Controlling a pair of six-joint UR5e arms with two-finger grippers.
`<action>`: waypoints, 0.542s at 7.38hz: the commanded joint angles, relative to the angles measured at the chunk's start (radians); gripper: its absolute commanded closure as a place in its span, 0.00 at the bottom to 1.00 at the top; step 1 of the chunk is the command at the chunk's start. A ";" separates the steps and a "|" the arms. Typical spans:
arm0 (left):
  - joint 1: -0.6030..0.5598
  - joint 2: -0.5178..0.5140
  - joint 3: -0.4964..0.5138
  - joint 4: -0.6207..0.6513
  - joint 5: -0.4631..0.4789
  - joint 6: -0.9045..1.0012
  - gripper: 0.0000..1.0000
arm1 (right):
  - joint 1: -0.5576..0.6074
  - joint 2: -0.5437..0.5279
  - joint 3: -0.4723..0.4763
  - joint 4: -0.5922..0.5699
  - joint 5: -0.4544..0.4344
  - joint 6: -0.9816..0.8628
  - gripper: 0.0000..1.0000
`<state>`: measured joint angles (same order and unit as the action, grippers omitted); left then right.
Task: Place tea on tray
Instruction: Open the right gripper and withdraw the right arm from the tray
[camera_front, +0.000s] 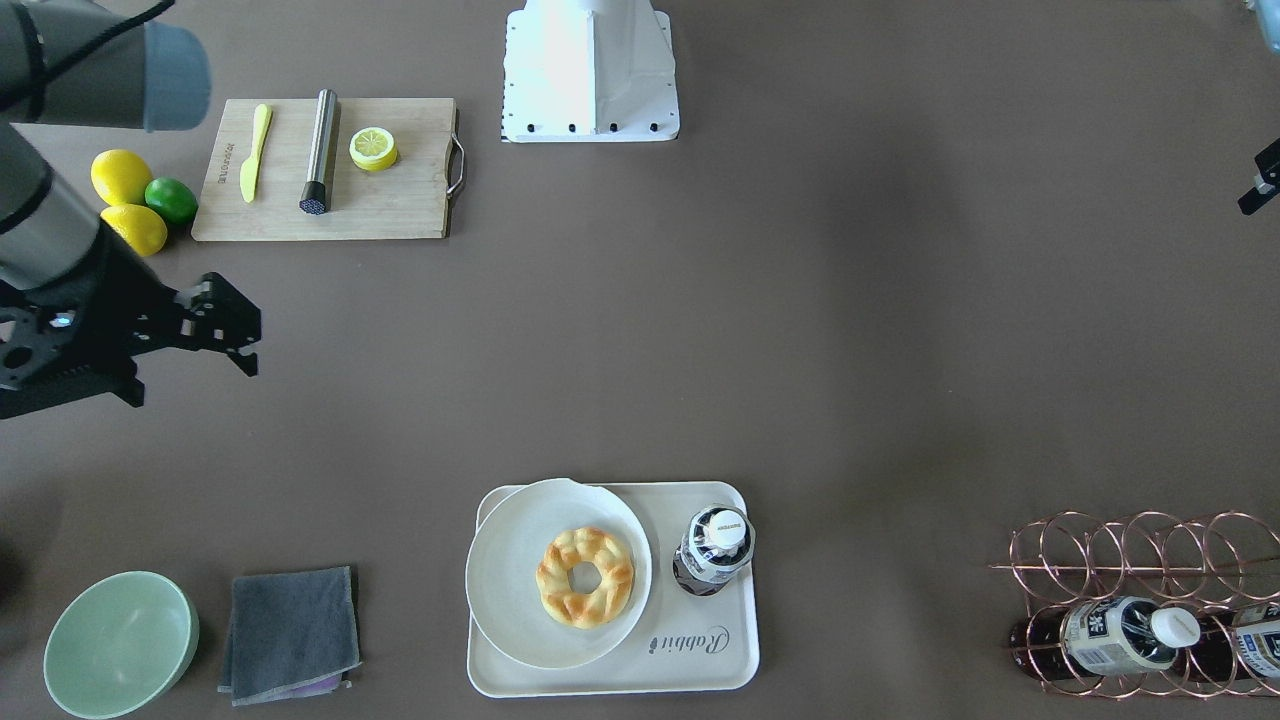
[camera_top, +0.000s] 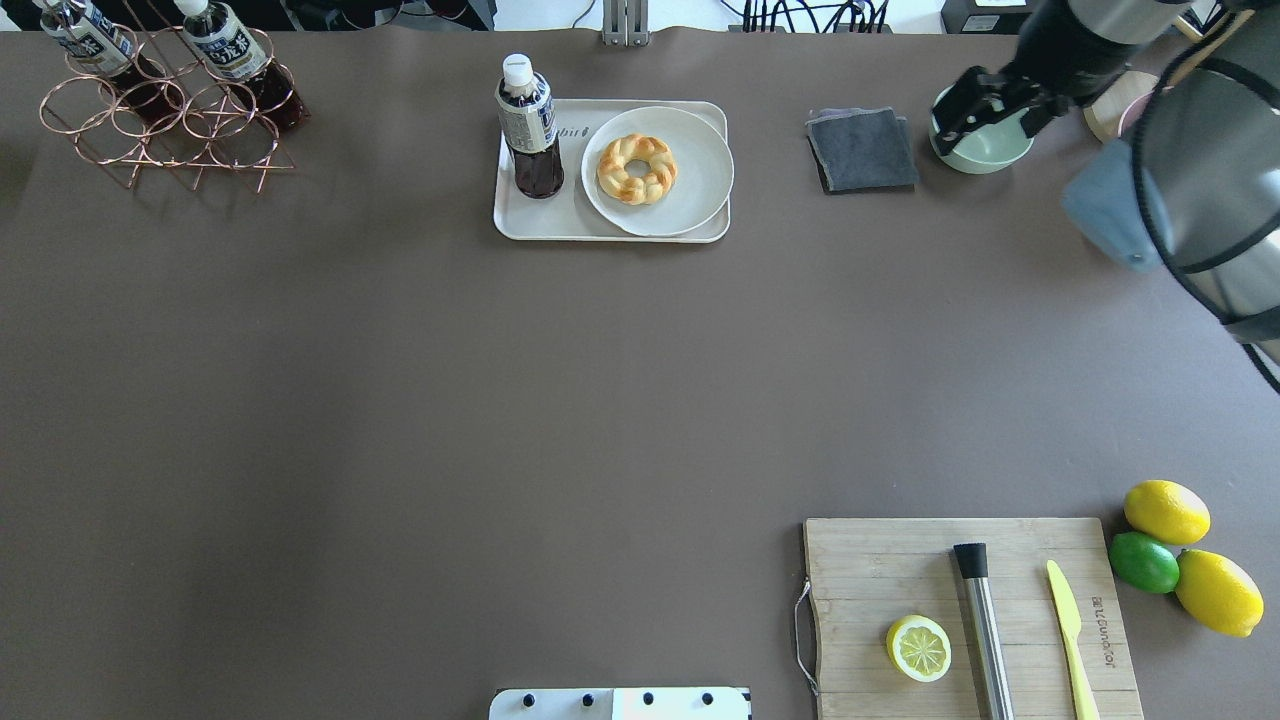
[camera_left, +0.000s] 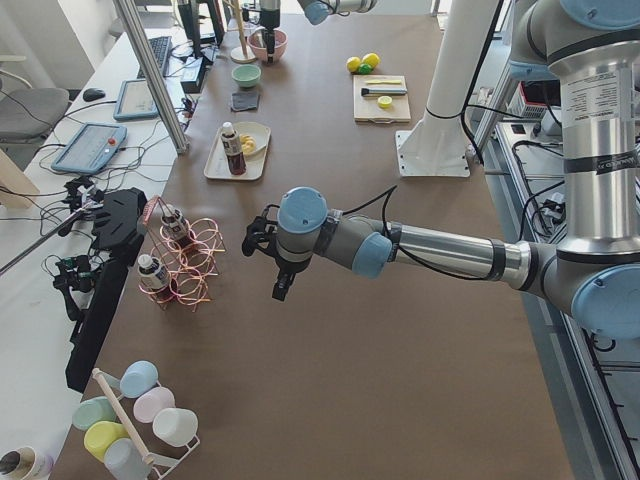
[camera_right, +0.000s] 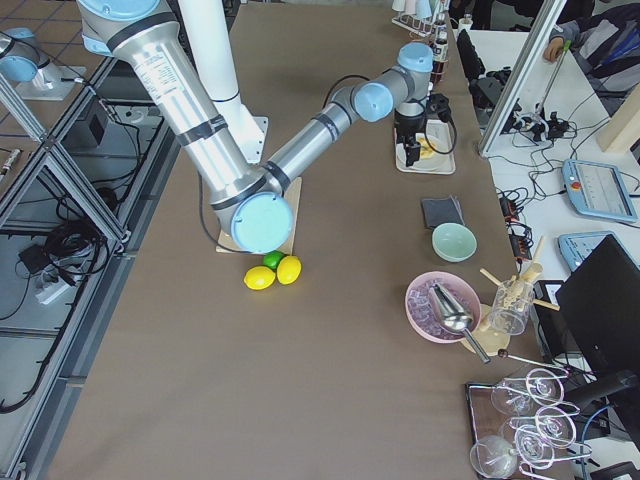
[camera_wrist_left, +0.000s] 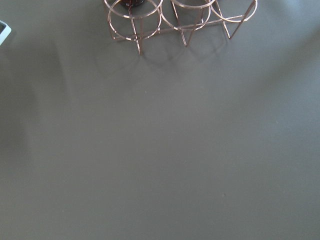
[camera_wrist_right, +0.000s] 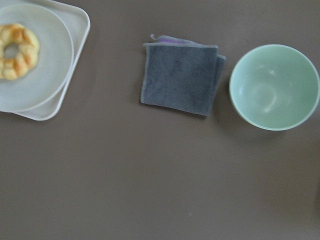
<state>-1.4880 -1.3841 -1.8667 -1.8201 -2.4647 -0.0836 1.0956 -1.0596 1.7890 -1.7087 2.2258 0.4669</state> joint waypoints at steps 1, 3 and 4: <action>-0.020 0.057 0.007 0.033 -0.014 0.008 0.04 | 0.211 -0.296 0.061 -0.002 0.052 -0.443 0.01; -0.069 0.069 0.014 0.035 -0.010 0.010 0.04 | 0.317 -0.426 0.027 0.003 0.051 -0.665 0.01; -0.074 0.088 0.053 0.032 -0.005 0.063 0.03 | 0.370 -0.466 -0.011 0.006 0.052 -0.744 0.01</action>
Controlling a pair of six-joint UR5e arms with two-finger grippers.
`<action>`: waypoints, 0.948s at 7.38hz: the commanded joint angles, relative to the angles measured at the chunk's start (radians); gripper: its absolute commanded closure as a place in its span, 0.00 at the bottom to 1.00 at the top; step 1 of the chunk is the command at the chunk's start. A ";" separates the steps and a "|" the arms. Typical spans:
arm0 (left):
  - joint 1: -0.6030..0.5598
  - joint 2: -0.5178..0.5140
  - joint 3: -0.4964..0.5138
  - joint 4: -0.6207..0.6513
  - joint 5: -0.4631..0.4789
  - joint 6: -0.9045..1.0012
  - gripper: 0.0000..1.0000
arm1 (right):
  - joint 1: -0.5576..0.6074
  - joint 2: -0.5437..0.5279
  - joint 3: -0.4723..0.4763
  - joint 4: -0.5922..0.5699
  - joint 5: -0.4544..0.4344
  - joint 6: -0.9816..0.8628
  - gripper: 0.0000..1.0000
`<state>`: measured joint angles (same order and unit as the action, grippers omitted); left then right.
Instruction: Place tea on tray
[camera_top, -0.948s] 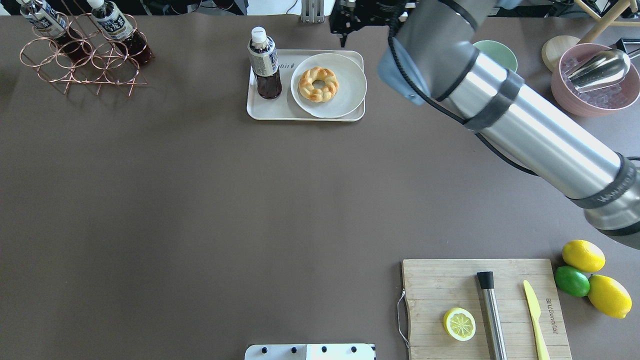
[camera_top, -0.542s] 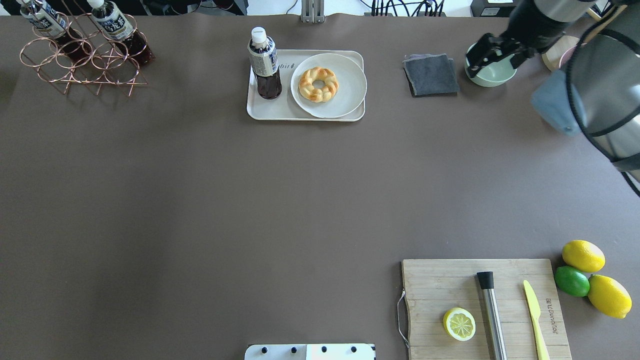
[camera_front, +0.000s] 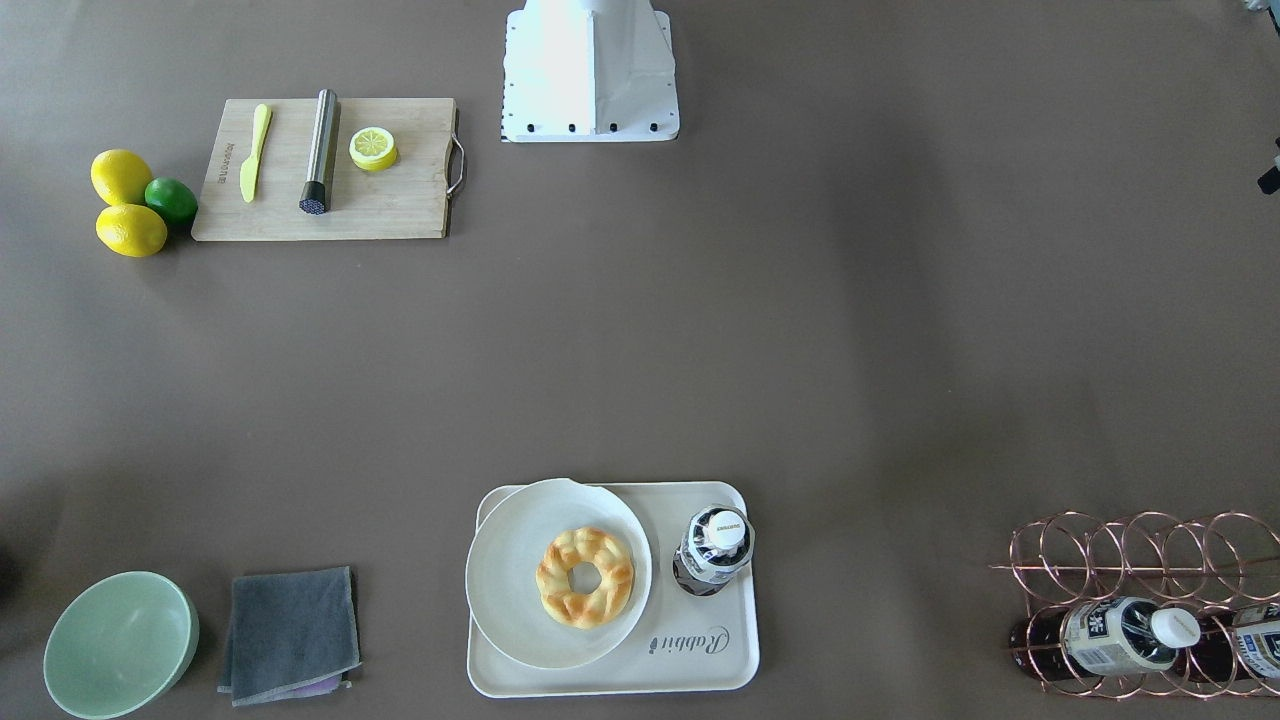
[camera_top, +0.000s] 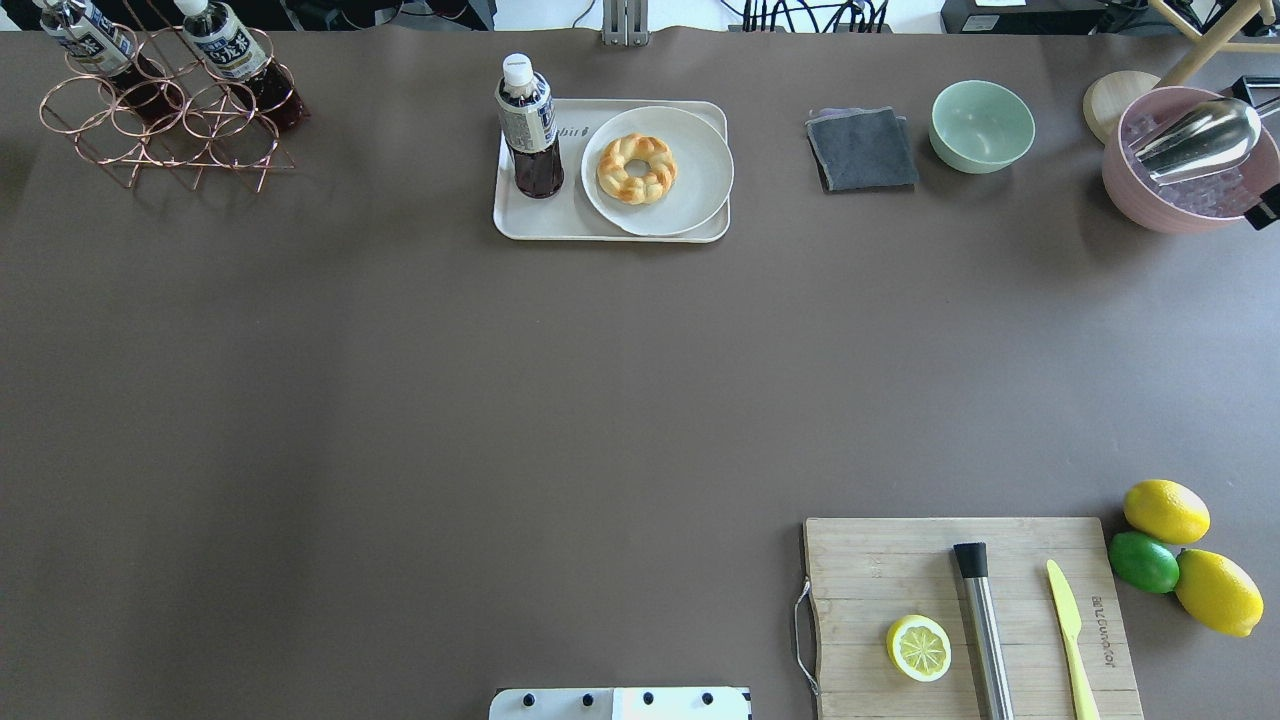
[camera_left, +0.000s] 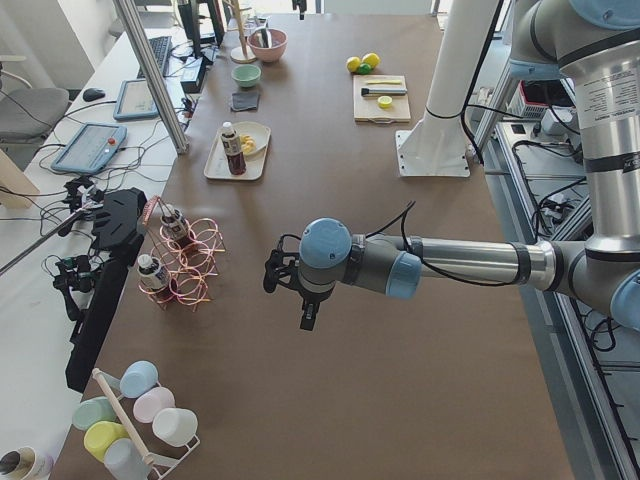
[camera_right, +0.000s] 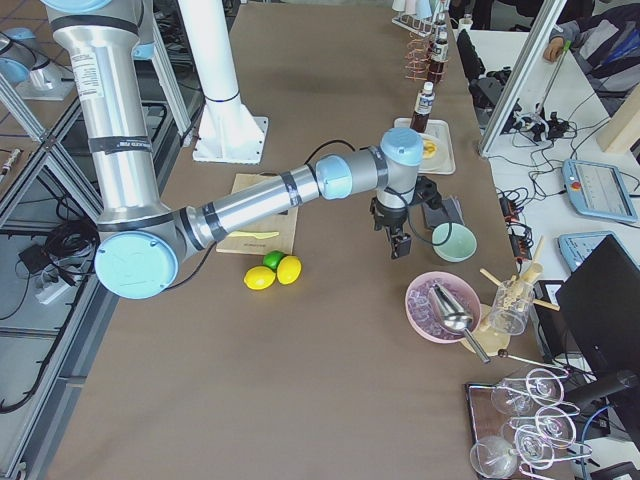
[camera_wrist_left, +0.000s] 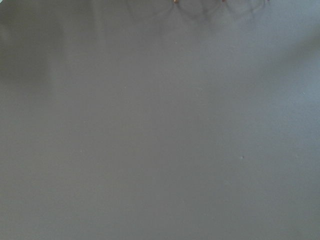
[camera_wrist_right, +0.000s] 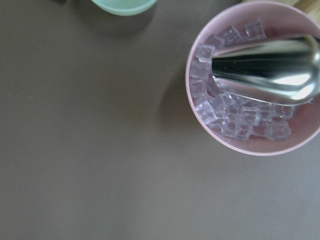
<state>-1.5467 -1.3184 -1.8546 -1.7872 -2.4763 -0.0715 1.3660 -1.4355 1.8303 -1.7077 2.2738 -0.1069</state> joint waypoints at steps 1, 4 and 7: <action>-0.060 0.039 0.052 0.012 0.013 0.129 0.03 | 0.152 -0.130 -0.054 0.005 0.007 -0.210 0.01; -0.163 0.108 -0.009 0.005 0.075 0.151 0.03 | 0.202 -0.187 -0.063 0.006 0.003 -0.295 0.01; -0.165 0.107 -0.023 0.005 0.068 0.153 0.03 | 0.202 -0.181 -0.082 0.006 0.006 -0.286 0.01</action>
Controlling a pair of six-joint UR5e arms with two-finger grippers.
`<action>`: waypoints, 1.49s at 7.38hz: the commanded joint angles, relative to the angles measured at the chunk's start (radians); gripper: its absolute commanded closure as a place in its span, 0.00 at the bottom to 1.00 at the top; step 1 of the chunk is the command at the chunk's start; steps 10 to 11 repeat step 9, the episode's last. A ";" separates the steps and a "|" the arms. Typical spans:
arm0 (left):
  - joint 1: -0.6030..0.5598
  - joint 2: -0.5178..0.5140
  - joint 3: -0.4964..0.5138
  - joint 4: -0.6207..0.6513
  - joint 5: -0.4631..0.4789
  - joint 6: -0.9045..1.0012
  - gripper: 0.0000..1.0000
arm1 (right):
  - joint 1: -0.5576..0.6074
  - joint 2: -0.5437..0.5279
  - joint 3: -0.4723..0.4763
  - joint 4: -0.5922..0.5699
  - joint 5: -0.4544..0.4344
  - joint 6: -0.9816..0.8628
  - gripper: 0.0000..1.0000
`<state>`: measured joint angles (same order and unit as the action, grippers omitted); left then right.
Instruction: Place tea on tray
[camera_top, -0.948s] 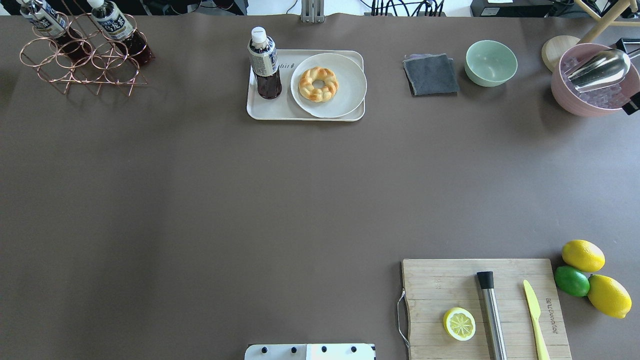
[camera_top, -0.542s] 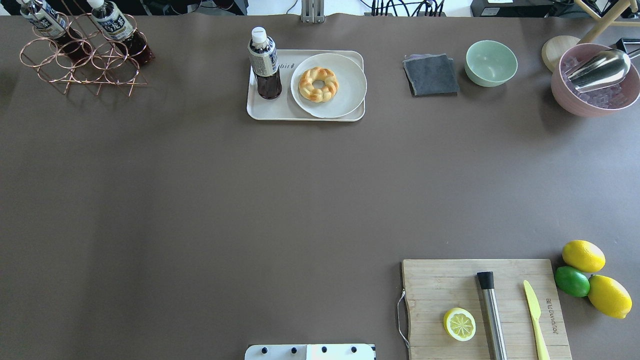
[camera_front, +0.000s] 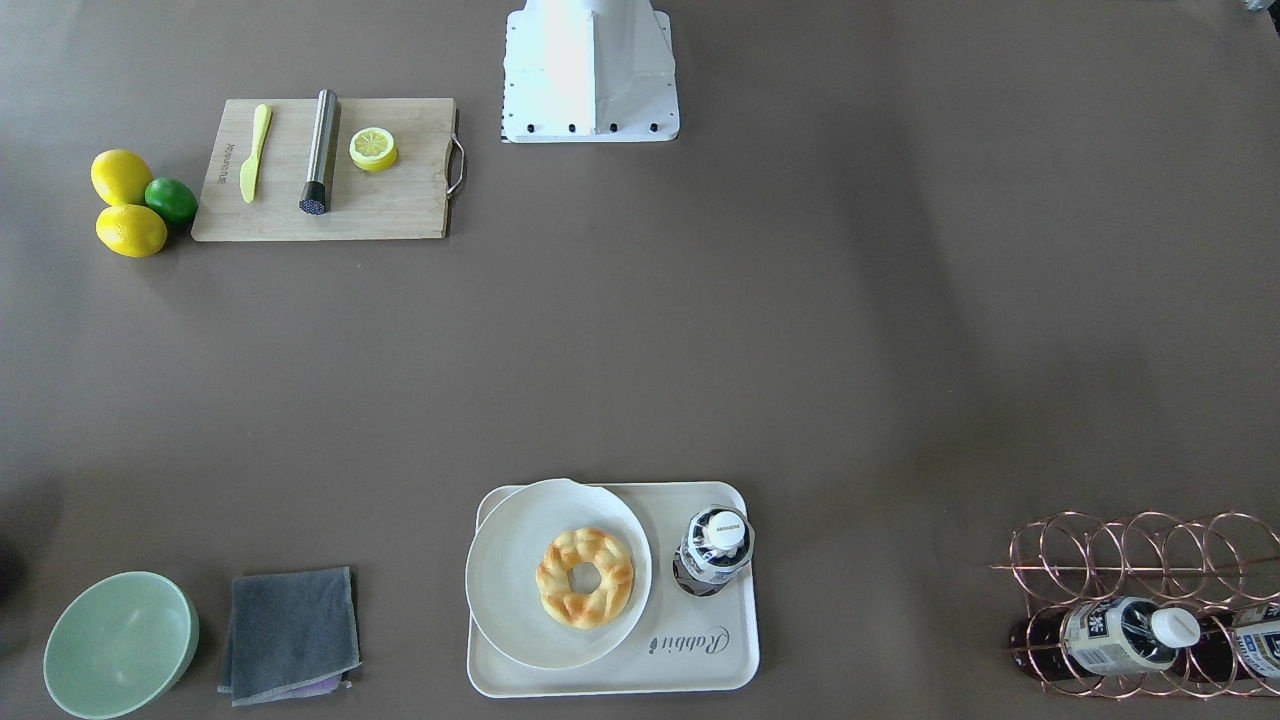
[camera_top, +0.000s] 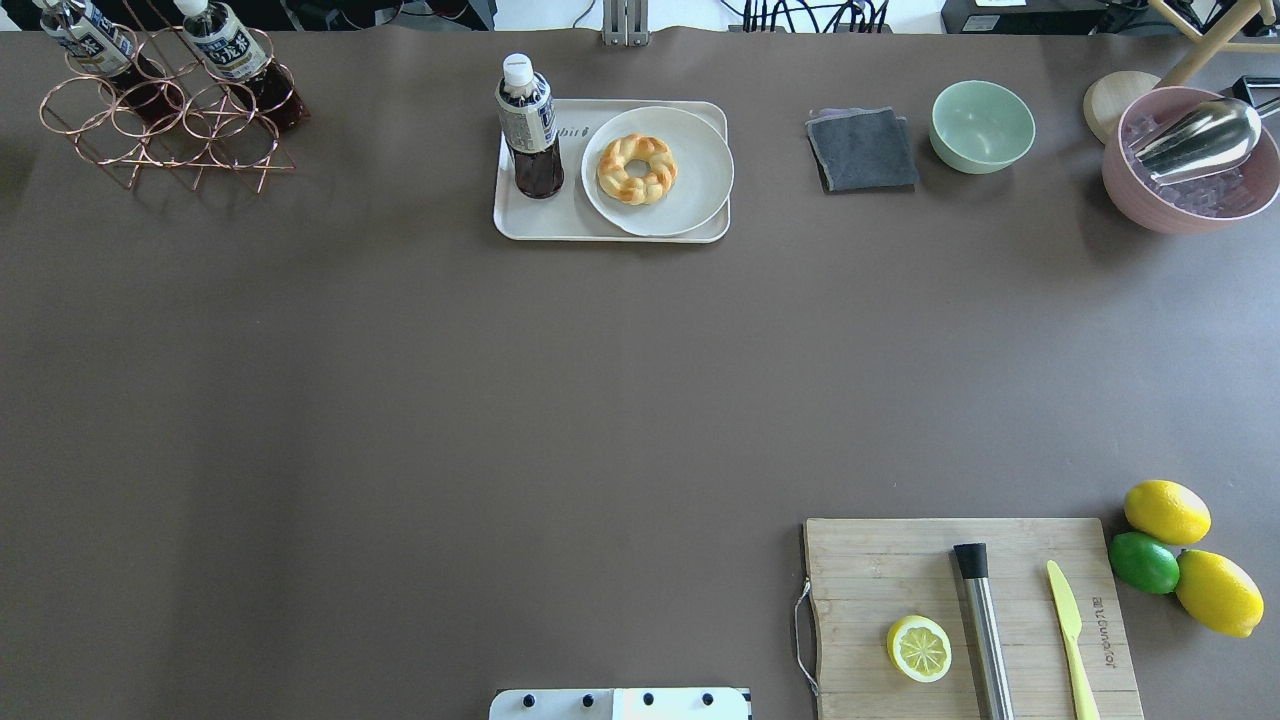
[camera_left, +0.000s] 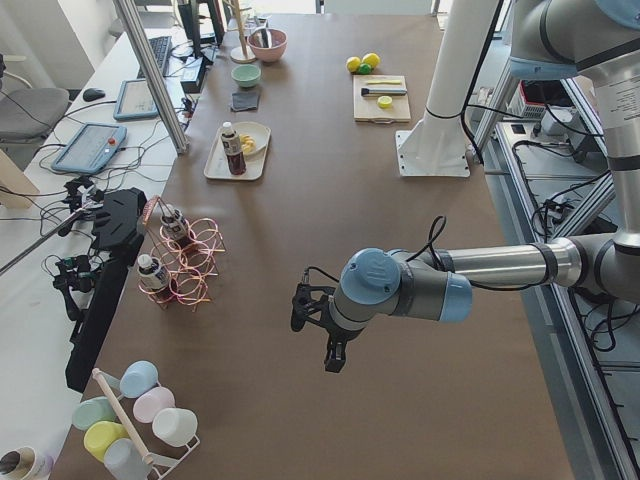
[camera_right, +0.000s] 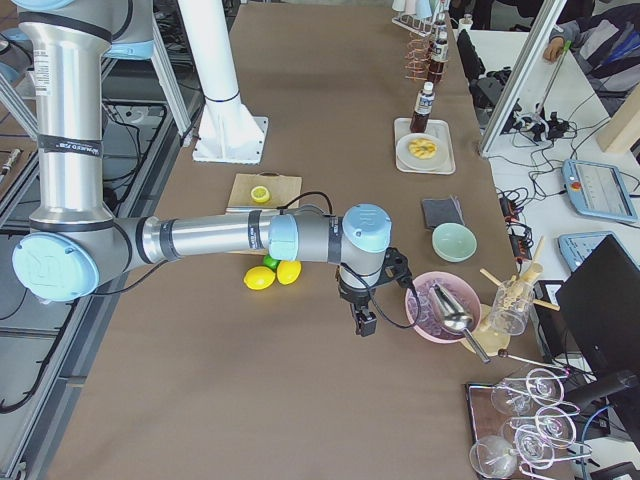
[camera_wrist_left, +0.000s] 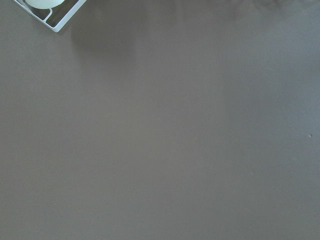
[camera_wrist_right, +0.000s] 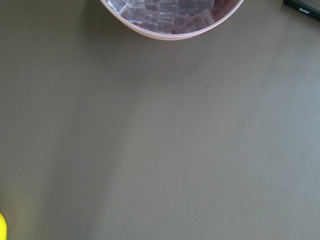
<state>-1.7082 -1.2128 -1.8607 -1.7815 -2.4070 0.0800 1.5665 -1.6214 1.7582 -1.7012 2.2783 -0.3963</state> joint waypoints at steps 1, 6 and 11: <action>-0.002 -0.007 -0.028 -0.003 0.003 0.001 0.03 | 0.001 0.003 -0.006 0.000 0.003 0.005 0.01; 0.005 -0.010 -0.029 -0.001 0.009 0.001 0.03 | 0.006 0.003 0.001 0.000 0.010 0.007 0.01; 0.005 -0.016 -0.031 -0.001 0.028 0.006 0.03 | 0.006 0.005 0.003 0.000 0.027 0.007 0.01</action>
